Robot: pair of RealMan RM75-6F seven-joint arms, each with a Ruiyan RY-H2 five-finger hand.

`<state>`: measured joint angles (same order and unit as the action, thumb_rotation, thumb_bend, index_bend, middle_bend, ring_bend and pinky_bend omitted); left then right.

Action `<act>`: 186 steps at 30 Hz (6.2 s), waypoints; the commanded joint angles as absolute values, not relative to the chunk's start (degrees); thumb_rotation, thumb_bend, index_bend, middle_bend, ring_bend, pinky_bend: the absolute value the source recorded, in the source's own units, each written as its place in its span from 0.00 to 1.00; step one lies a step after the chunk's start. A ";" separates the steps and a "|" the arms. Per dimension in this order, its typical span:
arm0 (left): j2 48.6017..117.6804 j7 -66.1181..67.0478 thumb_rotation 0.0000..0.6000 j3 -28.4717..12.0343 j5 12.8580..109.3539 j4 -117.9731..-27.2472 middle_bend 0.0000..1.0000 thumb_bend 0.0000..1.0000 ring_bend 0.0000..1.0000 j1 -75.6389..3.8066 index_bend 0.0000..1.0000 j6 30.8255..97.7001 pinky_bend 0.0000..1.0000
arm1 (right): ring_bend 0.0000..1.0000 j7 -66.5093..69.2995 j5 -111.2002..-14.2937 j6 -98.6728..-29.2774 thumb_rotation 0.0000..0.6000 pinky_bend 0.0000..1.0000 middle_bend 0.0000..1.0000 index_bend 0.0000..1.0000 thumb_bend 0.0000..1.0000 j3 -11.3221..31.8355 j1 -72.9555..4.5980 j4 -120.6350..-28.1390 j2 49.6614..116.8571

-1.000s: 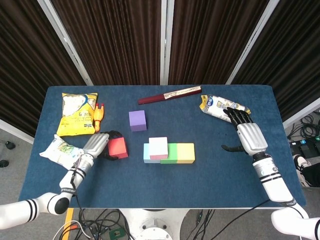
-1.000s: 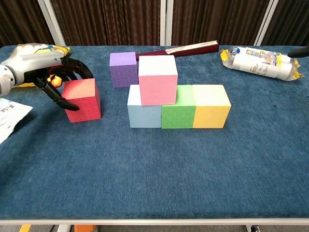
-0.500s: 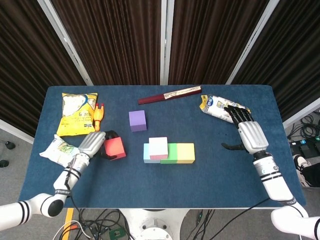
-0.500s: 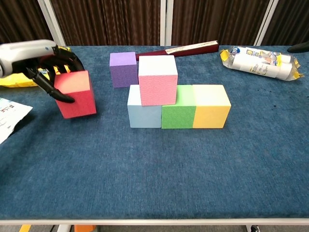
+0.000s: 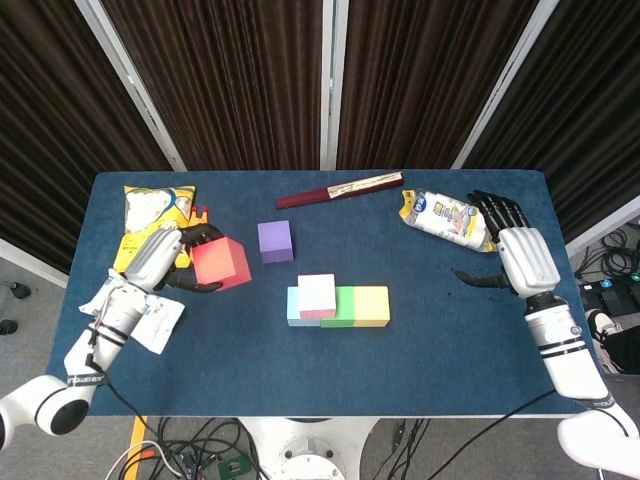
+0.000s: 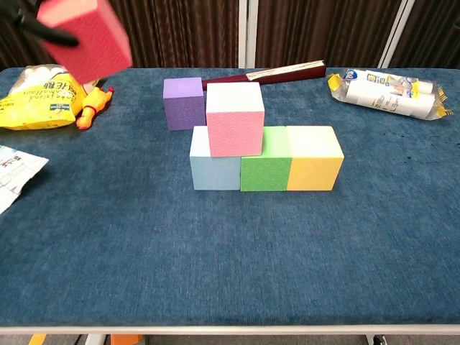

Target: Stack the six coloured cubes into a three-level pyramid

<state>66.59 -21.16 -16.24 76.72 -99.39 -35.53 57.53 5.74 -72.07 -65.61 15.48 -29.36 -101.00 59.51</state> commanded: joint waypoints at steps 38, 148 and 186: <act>71.54 9.42 1.00 -16.14 49.52 -103.40 0.30 0.07 0.30 -63.14 0.22 41.52 0.39 | 0.00 12.79 -74.27 -66.43 1.00 0.00 0.05 0.00 0.03 15.45 -27.63 -98.76 59.02; 65.03 -3.12 1.00 -8.03 76.73 -102.13 0.14 0.03 0.11 -31.02 0.11 64.10 0.23 | 0.01 40.03 -96.50 -71.14 1.00 0.00 0.30 0.14 0.10 3.74 -38.31 -67.75 86.18; 64.57 -4.38 1.00 -8.62 76.37 -101.90 0.13 0.03 0.11 -31.37 0.11 62.18 0.23 | 0.01 46.27 -96.13 -71.24 1.00 0.00 0.30 0.13 0.10 1.72 -40.26 -58.75 92.44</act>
